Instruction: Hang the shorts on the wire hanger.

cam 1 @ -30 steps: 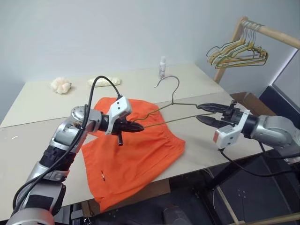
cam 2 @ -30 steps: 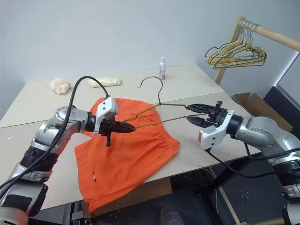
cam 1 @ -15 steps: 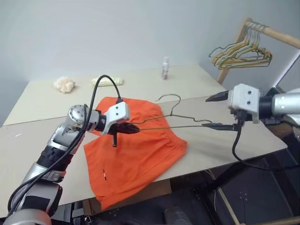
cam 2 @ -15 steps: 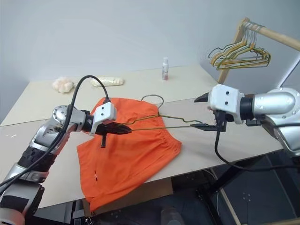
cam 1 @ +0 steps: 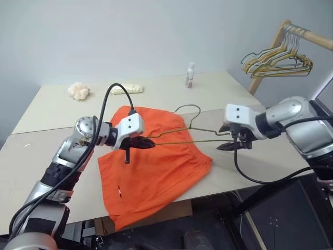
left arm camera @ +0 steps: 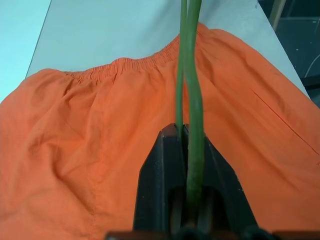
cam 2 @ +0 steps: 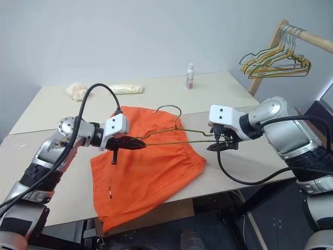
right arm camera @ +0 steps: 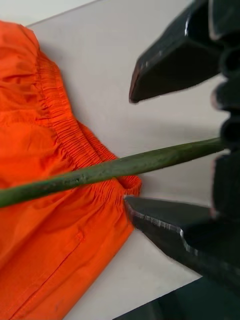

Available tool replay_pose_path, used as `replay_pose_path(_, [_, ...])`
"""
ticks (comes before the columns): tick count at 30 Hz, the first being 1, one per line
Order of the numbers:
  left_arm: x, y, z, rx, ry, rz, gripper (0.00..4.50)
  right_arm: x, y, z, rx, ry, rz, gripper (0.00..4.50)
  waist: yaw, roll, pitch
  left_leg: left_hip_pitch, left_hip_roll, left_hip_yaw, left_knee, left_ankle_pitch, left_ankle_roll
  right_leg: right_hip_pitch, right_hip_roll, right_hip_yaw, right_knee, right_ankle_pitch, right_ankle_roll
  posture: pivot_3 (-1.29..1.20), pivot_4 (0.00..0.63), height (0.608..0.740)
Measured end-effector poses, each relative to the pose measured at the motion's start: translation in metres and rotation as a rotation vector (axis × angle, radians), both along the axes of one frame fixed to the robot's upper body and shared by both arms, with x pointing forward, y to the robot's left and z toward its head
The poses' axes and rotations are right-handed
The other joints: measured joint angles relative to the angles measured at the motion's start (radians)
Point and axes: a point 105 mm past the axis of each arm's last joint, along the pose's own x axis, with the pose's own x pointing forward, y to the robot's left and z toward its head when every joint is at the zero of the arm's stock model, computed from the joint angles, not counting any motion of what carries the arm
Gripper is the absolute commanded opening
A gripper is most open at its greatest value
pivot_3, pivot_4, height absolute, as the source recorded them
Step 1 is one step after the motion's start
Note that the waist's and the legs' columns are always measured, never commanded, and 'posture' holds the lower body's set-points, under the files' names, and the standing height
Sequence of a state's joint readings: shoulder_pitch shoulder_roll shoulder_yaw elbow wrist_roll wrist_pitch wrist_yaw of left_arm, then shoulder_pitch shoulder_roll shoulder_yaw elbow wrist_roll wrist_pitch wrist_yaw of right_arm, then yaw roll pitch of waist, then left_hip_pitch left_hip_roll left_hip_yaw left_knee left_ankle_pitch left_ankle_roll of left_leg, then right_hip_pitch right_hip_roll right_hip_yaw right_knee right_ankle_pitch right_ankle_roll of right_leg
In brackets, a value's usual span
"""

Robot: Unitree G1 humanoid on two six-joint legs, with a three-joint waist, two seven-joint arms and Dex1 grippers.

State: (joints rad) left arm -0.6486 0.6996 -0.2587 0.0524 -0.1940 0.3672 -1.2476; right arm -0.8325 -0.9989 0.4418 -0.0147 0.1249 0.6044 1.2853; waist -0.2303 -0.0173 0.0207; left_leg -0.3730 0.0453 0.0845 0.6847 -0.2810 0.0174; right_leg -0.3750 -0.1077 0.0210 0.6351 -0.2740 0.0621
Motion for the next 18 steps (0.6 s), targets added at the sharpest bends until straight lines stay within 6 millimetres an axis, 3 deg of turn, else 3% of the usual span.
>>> replay_pose_path(7, [0.0, 0.0, 0.0, -0.001, -0.003, 0.0, 0.0, -0.001, 0.001, -0.002, -0.033, 0.023, 0.027, 0.02, -0.003, 0.0, 0.0, 0.0, 0.0, 0.0, 0.001, 0.0, 0.0, -0.002, 0.0, 0.001, 0.005, 0.0, 0.0, -0.24, 0.0, 0.74])
replay_pose_path(15, [-0.007, 0.006, 0.001, -0.015, -0.005, -0.033, 0.0, -0.005, 0.006, -0.005, -0.041, 0.016, 0.089, 0.02, -0.004, 0.0, 0.0, -0.009, 0.0, 0.0, 0.004, 0.0, 0.0, -0.011, 0.0, 0.002, 0.008, 0.0, 0.0, -0.24, 0.0, 0.74])
replay_pose_path(18, [-0.014, 0.005, 0.006, -0.044, -0.013, -0.108, 0.76, -0.014, 0.001, -0.01, -0.031, 0.036, 0.104, 0.0, -0.001, 0.0, 0.0, -0.013, 0.0, -0.001, 0.009, 0.0, 0.0, -0.013, 0.001, 0.0, 0.009, 0.0, 0.0, -0.24, 0.0, 0.74])
